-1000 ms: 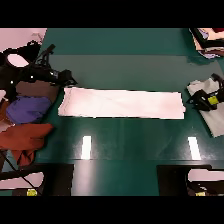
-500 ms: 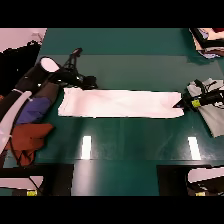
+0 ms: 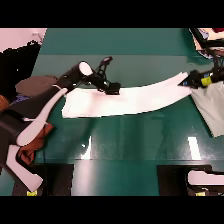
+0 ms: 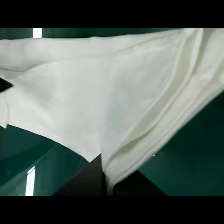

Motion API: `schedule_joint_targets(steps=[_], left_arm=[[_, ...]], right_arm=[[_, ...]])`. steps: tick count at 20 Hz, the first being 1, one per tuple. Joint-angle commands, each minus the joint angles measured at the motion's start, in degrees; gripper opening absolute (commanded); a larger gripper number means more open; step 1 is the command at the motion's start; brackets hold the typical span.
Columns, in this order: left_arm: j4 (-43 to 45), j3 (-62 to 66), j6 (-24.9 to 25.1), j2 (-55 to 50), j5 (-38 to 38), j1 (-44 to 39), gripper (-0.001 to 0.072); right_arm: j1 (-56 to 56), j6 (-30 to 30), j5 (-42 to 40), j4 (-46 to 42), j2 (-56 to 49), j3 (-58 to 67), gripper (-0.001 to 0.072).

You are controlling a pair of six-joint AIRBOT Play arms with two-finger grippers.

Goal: Fold the shirts.

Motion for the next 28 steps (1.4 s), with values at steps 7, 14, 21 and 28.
schedule_joint_targets(steps=[7, 14, 21, 28], left_arm=[[2.7, 6.0, -2.9, -7.5, -2.0, -3.9, 0.0025], [4.3, 6.4, -0.7, -7.1, -5.4, -3.0, 0.0025], [10.3, 6.7, -0.5, 6.6, -7.2, 10.3, 0.0025], [14.1, 6.6, 0.6, 21.8, -12.7, 29.0, 0.0025]], right_arm=[[16.0, 3.3, -2.2, 10.6, 0.2, 17.5, 0.0014], [25.0, 3.1, -5.7, 10.4, -2.7, 22.8, 0.0014], [34.5, 1.5, -13.7, 10.5, -3.6, 22.7, 0.0015], [53.6, -1.1, -37.1, 10.4, -16.0, 22.8, 0.0019]])
